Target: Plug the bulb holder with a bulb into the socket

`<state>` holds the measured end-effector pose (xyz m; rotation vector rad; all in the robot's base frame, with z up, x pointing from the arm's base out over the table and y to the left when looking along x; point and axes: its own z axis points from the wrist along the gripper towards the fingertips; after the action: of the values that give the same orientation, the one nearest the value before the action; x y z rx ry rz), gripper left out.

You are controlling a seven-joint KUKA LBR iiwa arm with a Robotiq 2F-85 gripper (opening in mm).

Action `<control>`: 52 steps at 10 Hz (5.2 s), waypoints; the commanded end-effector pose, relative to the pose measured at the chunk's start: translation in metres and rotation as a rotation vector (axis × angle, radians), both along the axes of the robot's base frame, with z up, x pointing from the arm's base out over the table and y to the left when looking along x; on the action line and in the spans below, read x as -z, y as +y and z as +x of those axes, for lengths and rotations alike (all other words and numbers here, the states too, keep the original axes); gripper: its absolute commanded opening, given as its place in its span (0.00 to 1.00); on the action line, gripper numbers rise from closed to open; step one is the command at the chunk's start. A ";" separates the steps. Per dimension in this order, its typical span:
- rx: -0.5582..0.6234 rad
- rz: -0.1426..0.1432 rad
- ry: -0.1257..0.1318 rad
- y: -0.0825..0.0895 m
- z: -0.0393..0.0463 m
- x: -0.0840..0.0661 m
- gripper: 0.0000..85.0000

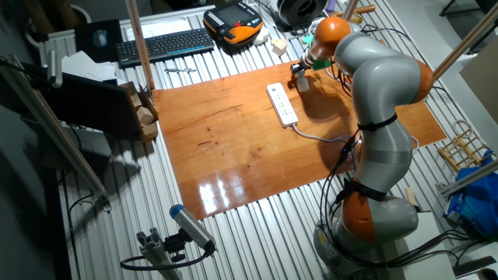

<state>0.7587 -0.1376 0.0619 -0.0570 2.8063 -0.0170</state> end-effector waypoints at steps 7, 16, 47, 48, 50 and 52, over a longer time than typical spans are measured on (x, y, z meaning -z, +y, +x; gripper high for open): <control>-0.020 0.004 0.012 0.000 0.0000 0.000 0.60; -0.016 0.015 0.083 -0.001 0.0003 -0.023 0.00; 0.575 0.054 0.277 0.105 -0.0881 -0.115 0.00; 0.560 0.059 0.274 0.105 -0.0881 -0.115 0.00; 0.562 0.044 0.254 0.105 -0.0881 -0.115 0.00; 0.484 0.057 0.262 0.105 -0.0881 -0.115 0.00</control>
<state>0.6705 -0.0326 0.1763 0.6834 3.0010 -0.0477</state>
